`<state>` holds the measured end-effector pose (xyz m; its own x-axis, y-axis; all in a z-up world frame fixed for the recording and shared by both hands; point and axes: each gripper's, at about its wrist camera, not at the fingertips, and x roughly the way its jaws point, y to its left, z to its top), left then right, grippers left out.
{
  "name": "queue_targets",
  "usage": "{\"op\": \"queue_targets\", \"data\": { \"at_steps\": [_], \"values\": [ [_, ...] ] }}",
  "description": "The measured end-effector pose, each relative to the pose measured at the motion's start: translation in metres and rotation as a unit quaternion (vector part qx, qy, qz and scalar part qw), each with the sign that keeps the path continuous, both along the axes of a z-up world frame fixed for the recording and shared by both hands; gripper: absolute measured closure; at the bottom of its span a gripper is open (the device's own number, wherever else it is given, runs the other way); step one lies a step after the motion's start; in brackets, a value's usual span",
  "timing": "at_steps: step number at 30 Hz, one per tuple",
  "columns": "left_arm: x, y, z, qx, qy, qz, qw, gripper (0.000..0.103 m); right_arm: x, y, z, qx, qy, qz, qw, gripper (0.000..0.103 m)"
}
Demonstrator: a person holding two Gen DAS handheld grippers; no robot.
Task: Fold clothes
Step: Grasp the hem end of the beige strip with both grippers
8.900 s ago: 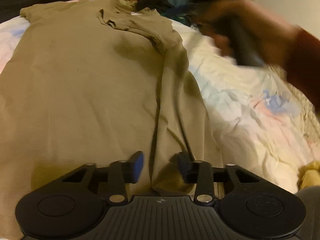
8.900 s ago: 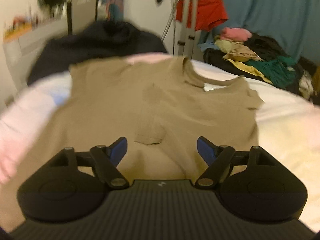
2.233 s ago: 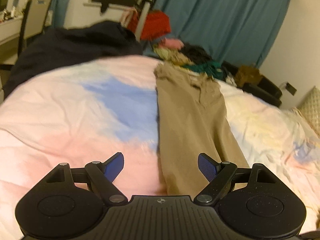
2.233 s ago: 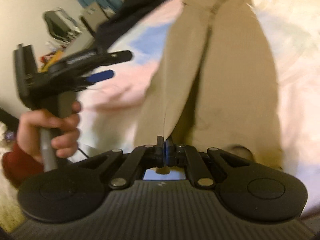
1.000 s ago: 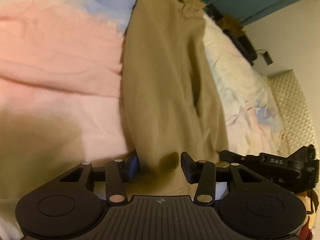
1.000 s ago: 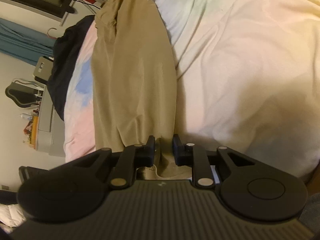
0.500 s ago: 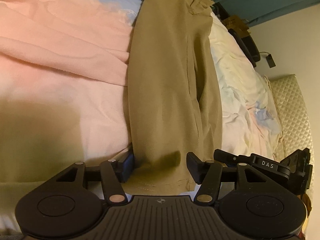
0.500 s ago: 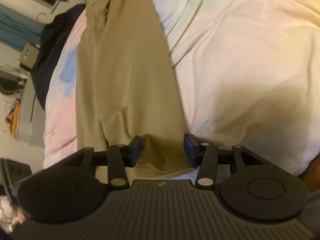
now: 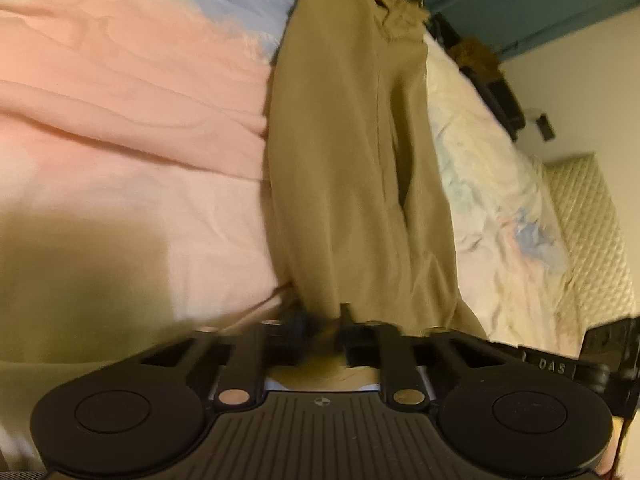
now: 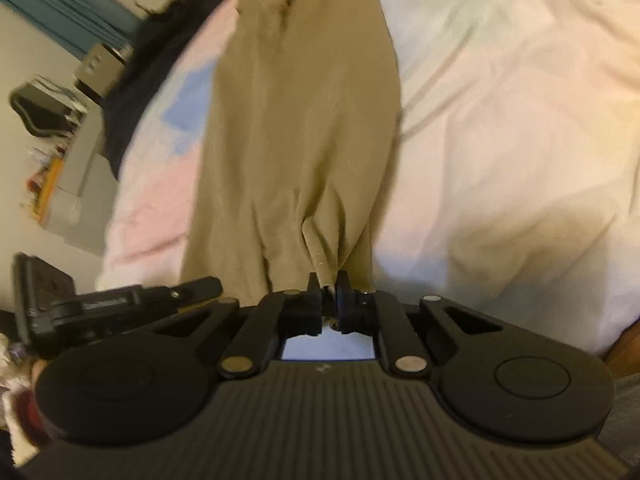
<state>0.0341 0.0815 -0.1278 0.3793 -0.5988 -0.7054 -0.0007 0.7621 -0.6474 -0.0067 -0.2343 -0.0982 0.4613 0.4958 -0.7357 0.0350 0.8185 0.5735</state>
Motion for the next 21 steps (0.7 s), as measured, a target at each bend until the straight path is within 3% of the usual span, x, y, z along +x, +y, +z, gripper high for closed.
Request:
{"op": "queue_targets", "data": {
  "at_steps": [6,11,15,21],
  "values": [
    [-0.026,0.02,0.048,-0.074,-0.104,0.053,0.9904,0.097,-0.029,-0.016,0.046,0.023,-0.094,-0.026,0.995,0.094],
    [-0.056,0.025,0.088,-0.086,-0.161,0.071,0.9807,0.098,-0.058,-0.016,0.084,0.05,-0.152,-0.019,0.987,0.095],
    [-0.085,0.029,0.102,-0.104,-0.171,0.077,0.9766,0.098,-0.082,-0.018,0.104,0.05,-0.178,-0.002,0.983,0.095],
    [-0.152,0.04,0.097,-0.14,-0.149,0.086,0.9751,0.099,-0.132,-0.03,0.102,0.08,-0.167,0.005,0.983,0.095]
  ]
}}
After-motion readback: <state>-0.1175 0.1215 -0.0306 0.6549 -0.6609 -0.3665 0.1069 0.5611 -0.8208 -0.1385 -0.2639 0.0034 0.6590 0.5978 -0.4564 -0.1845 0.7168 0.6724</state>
